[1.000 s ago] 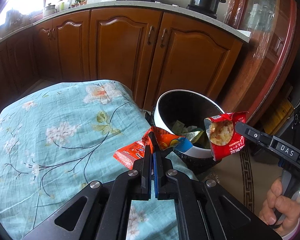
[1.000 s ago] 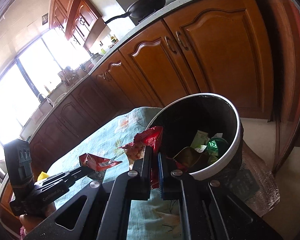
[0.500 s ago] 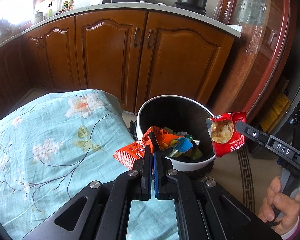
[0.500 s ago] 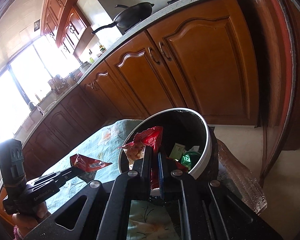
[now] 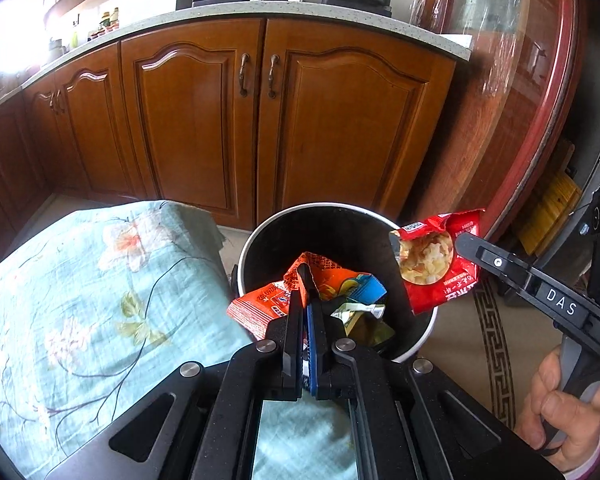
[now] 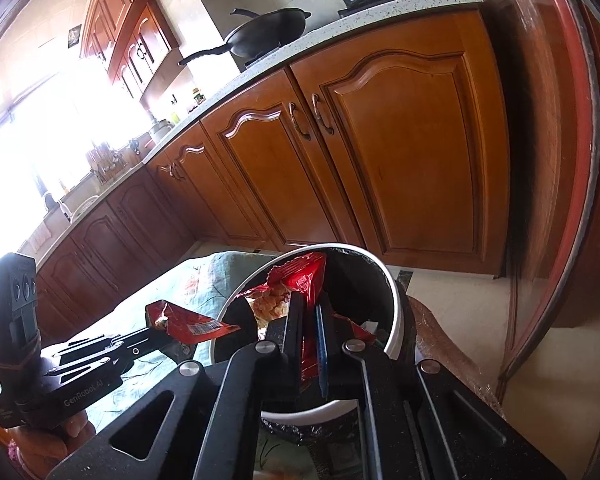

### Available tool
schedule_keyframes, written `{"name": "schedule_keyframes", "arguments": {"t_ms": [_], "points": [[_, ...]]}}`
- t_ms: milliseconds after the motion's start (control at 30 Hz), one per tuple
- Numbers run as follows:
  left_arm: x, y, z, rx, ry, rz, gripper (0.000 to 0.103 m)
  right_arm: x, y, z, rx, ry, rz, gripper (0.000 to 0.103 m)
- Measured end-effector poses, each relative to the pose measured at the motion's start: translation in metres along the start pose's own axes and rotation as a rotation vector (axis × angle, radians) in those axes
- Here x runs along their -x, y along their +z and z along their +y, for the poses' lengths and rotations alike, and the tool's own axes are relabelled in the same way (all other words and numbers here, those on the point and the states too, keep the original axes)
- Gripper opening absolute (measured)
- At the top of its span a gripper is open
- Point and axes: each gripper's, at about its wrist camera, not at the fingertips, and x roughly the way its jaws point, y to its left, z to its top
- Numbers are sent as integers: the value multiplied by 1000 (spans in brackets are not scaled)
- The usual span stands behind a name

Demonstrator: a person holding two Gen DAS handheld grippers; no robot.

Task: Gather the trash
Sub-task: 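Carry both wrappers over the bin and open both grippers to drop them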

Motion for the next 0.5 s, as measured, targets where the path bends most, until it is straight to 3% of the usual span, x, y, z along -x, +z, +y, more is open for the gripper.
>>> {"name": "schedule_keyframes", "arguments": {"t_ms": [500], "points": [[-32, 13, -3, -14, 12, 43, 0, -20, 14, 0, 39, -37, 22, 6]]}}
